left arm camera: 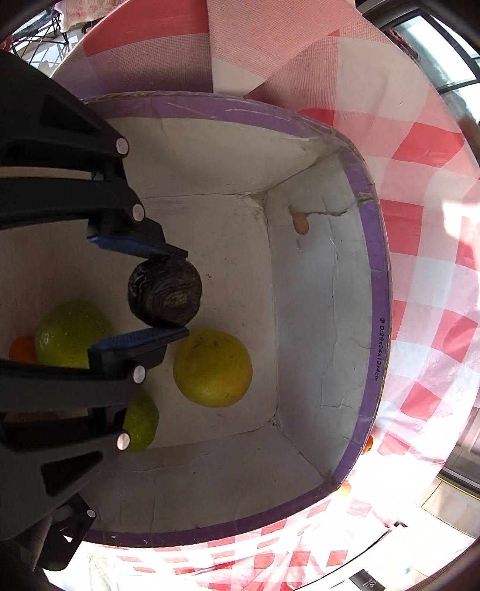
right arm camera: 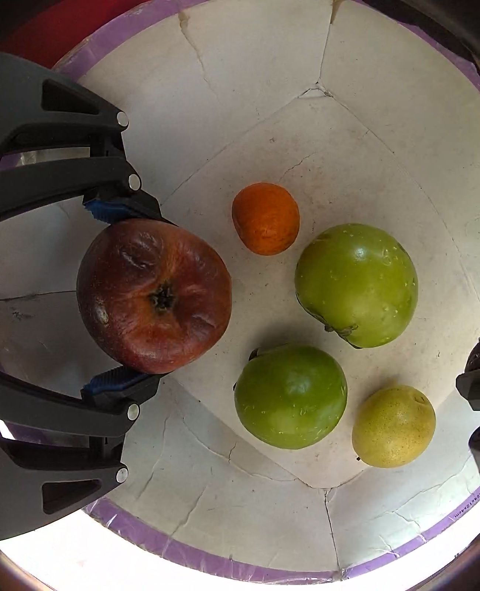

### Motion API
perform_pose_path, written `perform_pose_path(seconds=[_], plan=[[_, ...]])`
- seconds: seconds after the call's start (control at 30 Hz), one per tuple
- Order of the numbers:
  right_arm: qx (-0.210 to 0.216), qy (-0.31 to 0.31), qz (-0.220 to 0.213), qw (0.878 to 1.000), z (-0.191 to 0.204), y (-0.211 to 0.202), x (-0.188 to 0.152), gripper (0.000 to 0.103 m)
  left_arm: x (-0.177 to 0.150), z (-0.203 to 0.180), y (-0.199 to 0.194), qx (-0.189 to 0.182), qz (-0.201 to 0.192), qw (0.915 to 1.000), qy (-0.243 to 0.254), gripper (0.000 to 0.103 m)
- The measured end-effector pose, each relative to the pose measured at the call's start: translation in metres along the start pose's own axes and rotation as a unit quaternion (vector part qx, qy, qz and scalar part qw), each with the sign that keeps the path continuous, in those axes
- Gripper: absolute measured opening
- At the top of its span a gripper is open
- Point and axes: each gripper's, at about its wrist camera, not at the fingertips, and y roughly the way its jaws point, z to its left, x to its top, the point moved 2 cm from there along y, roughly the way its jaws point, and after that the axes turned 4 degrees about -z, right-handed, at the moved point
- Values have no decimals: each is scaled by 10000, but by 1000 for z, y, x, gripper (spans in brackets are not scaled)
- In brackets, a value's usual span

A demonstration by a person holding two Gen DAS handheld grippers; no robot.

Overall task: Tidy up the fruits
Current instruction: 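Open both tools to release the date and apple into the box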

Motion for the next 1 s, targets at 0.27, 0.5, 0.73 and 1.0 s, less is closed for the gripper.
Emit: perform_pose_path(seconds=[0.27, 0.5, 0.73, 1.0], plan=[[-28, 2, -137, 9999, -4, -2, -2, 66, -13, 8, 36, 135, 430, 9990, 60, 36], [-51, -120, -489, 9987, -13, -14, -10, 77, -10, 15, 34, 25, 338, 9994, -116, 54], [-34, 219, -1352, 9906, -31, -58, -4, 78, -10, 9, 12, -360, -137, 9990, -246, 86], [371, 1132, -2919, 9490, -91, -133, -31, 79, 4, -3, -32, 193, -1066, 9938, -247, 96]])
